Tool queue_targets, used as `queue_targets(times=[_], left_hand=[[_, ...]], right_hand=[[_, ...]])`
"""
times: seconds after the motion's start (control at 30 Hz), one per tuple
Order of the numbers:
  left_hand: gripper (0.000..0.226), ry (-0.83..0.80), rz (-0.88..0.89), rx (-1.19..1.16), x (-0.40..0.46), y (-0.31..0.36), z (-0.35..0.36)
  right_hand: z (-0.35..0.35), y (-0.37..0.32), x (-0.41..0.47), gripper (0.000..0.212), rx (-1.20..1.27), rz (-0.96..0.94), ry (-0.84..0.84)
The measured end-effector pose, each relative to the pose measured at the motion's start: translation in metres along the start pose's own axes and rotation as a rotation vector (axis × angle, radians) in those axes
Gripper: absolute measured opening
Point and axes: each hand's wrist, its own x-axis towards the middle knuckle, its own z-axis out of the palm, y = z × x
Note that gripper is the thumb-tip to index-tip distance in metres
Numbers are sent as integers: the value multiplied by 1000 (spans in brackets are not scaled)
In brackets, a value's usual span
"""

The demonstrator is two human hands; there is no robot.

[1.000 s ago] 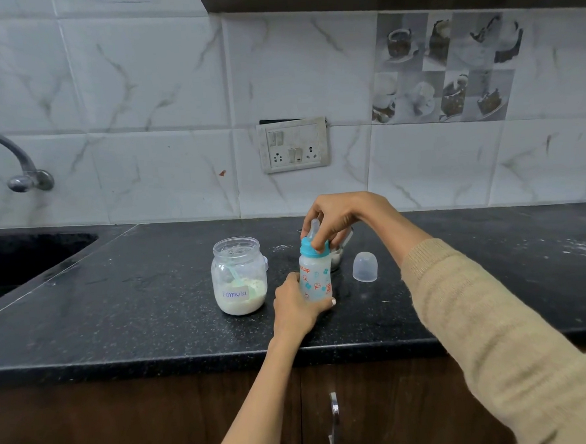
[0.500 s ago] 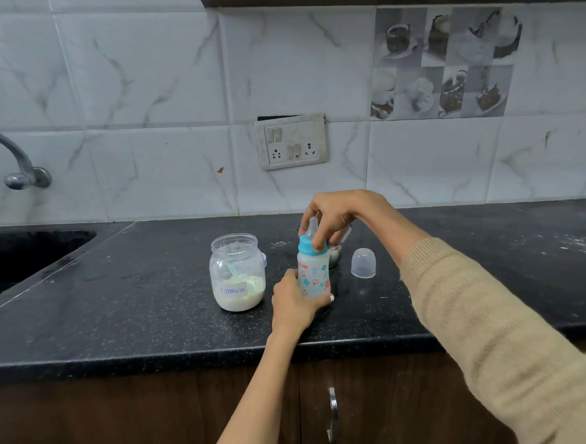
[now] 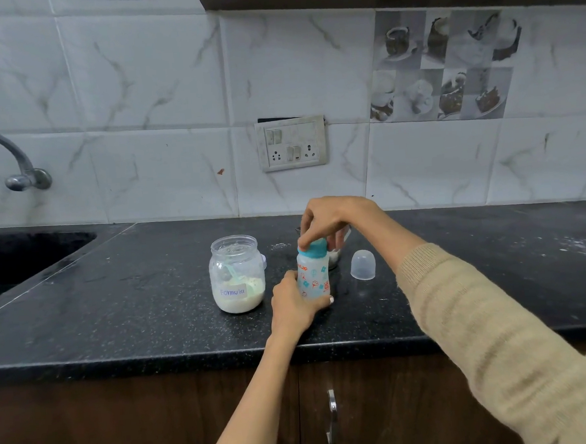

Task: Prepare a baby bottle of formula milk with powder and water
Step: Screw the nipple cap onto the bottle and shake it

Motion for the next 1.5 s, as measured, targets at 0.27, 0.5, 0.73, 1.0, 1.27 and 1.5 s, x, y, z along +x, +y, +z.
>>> queue_targets(times=[0.27, 0.5, 0.73, 1.0, 1.27, 1.5], left_hand=[[71, -3, 7, 1, 0, -1, -1], [72, -15, 2, 5, 1, -2, 1], [71, -9, 3, 3, 2, -2, 0], [72, 3, -3, 15, 1, -1, 0], [71, 10, 22, 7, 2, -3, -1], [71, 6, 17, 13, 1, -2, 0]], right_hand=[[-9, -15, -3, 37, -62, -97, -104], [-5, -14, 2, 40, -207, -142, -122], [-6, -11, 2, 28, -33, -93, -95], [13, -12, 0, 73, -174, 133, 91], [-12, -7, -9, 60, -2, 69, -96], [2, -3, -5, 72, 13, 114, 21]])
